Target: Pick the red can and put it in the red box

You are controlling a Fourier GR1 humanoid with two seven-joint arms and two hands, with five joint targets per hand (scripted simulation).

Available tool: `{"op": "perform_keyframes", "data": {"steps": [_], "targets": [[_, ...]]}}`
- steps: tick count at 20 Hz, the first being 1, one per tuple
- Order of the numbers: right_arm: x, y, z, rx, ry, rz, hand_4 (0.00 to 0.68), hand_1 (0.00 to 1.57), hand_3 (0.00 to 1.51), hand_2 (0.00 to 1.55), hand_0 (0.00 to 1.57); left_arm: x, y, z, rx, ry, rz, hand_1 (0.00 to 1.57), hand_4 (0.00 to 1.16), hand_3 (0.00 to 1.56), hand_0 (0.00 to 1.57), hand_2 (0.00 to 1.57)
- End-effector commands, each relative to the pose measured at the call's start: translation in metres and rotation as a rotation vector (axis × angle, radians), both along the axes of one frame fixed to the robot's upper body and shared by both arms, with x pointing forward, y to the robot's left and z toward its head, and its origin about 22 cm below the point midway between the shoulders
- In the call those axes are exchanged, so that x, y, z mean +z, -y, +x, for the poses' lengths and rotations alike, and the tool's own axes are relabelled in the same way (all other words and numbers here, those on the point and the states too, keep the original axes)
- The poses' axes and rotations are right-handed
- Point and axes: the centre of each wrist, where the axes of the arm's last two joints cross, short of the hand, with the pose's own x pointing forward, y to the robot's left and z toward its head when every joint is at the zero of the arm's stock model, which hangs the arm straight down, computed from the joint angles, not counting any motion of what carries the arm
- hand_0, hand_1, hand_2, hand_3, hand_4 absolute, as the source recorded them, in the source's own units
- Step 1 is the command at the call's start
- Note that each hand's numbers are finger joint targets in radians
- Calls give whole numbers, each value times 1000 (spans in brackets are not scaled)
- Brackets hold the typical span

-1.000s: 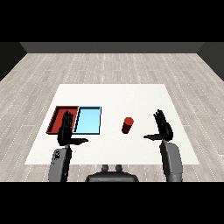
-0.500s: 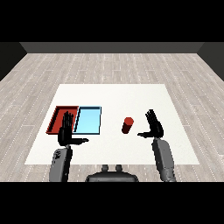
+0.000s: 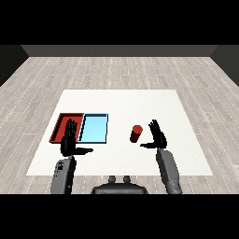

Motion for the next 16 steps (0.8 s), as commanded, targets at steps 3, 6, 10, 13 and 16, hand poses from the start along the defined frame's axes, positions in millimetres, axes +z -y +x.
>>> {"op": "perform_keyframes", "data": {"steps": [3,6,10,13,16], "targets": [[-10,-13,25,12,-17,27,0,0,0,0,0,1,-12,15,-15,9,7,0,0,0,0,0],[7,-11,11,28,-28,50,0,0,0,0,0,-1,5,3,-10,4,5,0,0,0,0,0],[4,-17,21,16,-8,43,0,0,0,0,0,-6,16,-2,-16,-1,-14,0,0,0,0,0],[-15,-42,18,30,-38,79,0,0,0,0,0,4,10,0,-28,4,3,0,0,0,0,0],[-16,-48,24,31,-48,69,0,0,0,0,0,-5,13,-4,-33,4,-11,0,0,0,0,0]]}}
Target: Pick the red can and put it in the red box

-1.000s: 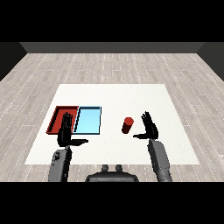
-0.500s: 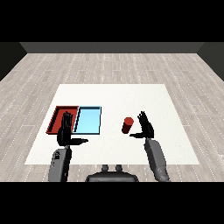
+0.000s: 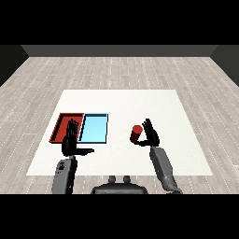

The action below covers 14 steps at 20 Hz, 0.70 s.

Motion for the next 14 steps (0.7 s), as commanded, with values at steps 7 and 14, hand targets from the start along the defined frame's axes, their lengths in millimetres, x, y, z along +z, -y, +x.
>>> {"op": "perform_keyframes", "data": {"steps": [7,14], "targets": [[-4,-2,11,-10,-41,-5,0,0,0,0,0,3,-2,4,-15,-2,-11,0,0,0,0,0],[2,-19,32,-17,-52,-17,0,0,0,0,0,-2,-9,-5,7,-5,6,0,0,0,0,0]]}}
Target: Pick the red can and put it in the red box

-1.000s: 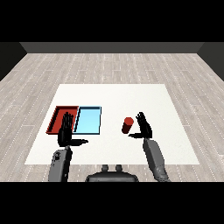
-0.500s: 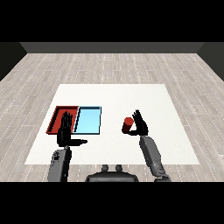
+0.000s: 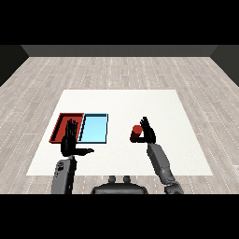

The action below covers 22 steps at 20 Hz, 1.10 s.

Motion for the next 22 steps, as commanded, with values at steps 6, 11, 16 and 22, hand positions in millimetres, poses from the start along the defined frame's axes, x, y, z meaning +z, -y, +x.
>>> {"op": "perform_keyframes", "data": {"steps": [6,11,16,22], "targets": [[-14,-14,13,31,-23,-27,0,0,0,0,0,-3,-23,3,-10,2,-1,0,0,0,0,0],[-4,-15,2,28,-28,-3,0,0,0,0,0,-7,5,13,7,-8,-1,0,0,0,0,0],[-5,-31,-2,26,-9,6,0,0,0,0,0,-16,23,14,5,13,-13,0,0,0,0,0],[-2,-26,-6,46,-22,-34,0,0,0,0,0,6,5,-11,8,5,-10,0,0,0,0,0]]}}
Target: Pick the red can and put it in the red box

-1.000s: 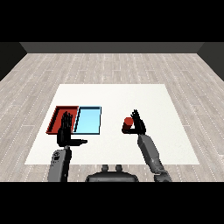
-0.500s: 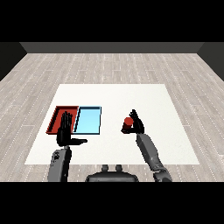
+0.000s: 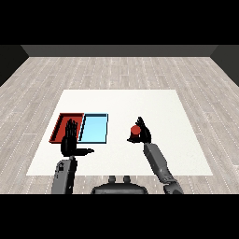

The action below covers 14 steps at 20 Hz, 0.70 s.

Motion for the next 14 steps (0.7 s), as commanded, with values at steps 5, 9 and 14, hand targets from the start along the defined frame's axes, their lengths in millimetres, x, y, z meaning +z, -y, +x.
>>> {"op": "perform_keyframes", "data": {"steps": [5,9,14], "targets": [[-2,-5,15,-7,-40,-12,0,0,0,0,0,-9,-30,4,17,21,-6,0,0,0,0,0],[3,-8,17,0,-45,-35,0,0,0,0,0,4,2,0,-16,13,17,0,0,0,0,0],[-2,-27,24,-89,-47,-125,493,1525,1461,1502,1525,9,-2,10,-14,9,0,0,0,0,0,0]]}}
